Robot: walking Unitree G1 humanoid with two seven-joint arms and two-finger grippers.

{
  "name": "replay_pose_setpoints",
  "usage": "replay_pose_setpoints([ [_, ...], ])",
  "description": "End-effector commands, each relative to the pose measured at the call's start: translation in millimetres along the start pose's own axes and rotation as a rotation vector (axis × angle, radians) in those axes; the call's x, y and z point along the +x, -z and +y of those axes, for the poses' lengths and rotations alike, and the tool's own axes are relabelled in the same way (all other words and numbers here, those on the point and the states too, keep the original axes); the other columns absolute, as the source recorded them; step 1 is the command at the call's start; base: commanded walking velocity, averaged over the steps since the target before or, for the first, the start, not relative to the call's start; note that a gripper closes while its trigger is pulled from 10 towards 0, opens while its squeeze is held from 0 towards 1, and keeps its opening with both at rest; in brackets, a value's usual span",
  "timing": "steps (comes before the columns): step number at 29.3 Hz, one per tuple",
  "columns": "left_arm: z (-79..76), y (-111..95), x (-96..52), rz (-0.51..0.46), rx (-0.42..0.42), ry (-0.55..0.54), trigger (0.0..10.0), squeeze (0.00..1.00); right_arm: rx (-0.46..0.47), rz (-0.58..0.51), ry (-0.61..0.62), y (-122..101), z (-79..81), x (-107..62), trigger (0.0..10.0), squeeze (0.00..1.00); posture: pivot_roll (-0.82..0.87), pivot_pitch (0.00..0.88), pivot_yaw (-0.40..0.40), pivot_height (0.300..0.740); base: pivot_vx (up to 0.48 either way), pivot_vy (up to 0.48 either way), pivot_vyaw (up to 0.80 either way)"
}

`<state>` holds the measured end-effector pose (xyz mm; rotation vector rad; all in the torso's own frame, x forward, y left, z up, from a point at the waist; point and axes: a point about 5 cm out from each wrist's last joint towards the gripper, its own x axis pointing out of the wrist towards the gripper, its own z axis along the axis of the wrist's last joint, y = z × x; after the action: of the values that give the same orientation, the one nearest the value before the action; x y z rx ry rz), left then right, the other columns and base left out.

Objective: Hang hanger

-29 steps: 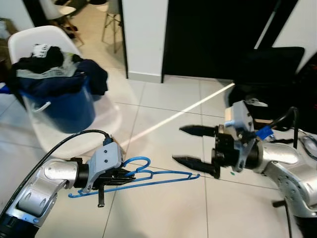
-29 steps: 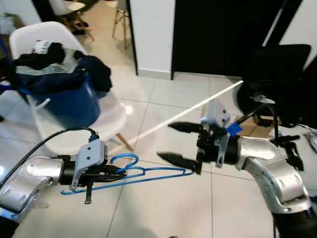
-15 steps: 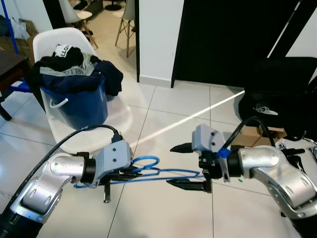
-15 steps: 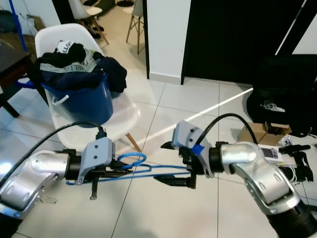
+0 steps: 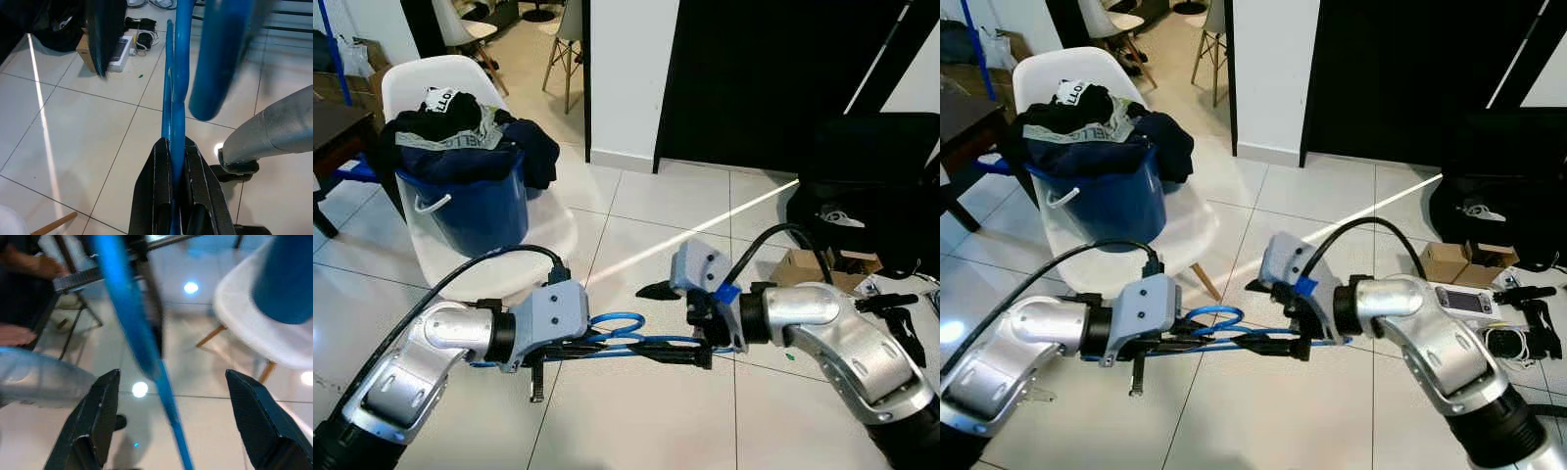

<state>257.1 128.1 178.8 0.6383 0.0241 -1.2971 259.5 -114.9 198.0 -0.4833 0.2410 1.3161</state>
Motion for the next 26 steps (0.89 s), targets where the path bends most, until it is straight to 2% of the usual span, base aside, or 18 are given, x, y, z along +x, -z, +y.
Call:
replay_pose_setpoints([
  [1, -2.0, -6.5, 4.3, -0.015, 0.018, 0.013, 10.0, 0.0, -0.005, 0.022, -0.037, 1.8, 7.8, 4.6, 10.0, 0.0, 0.01, 0.119, -0.005, 0.74, 0.0, 0.0, 0.0],
  [11, 0.4, -11.0, 4.7, -0.016, 0.034, 0.005, 10.0, 0.0, -0.001, 0.062, -0.04, 8.1, 11.6, 12.8, 10.0, 0.0, 0.01, 0.121, -0.002, 0.74, 0.0, 0.0, 0.0],
  [12, 0.4, -11.8, 5.2, -0.019, 0.035, 0.006, 10.0, 0.0, 0.0, 0.06, -0.034, 7.9, 10.8, 13.7, 2.2, 0.0, 0.01, 0.12, -0.001, 0.74, 0.0, 0.0, 0.0],
  [13, 0.4, -11.8, 5.2, -0.019, 0.035, 0.006, 10.0, 0.0, 0.0, 0.06, -0.034, 7.9, 10.8, 13.7, 2.2, 0.0, 0.01, 0.12, -0.001, 0.74, 0.0, 0.0, 0.0],
  [14, 0.3, -12.5, 5.6, -0.021, 0.036, 0.008, 10.0, 0.0, -0.003, 0.058, -0.028, 7.6, 10.0, 14.3, 0.0, 0.0, 0.01, 0.12, -0.002, 0.74, 0.0, 0.0, 0.0],
  [26, -4.7, -14.6, 11.0, -0.017, 0.047, 0.041, 10.0, 0.0, -0.02, 0.071, -0.019, 7.5, 9.0, 14.8, 0.0, 0.0, 0.01, 0.121, -0.002, 0.74, 0.0, 0.0, 0.0],
])
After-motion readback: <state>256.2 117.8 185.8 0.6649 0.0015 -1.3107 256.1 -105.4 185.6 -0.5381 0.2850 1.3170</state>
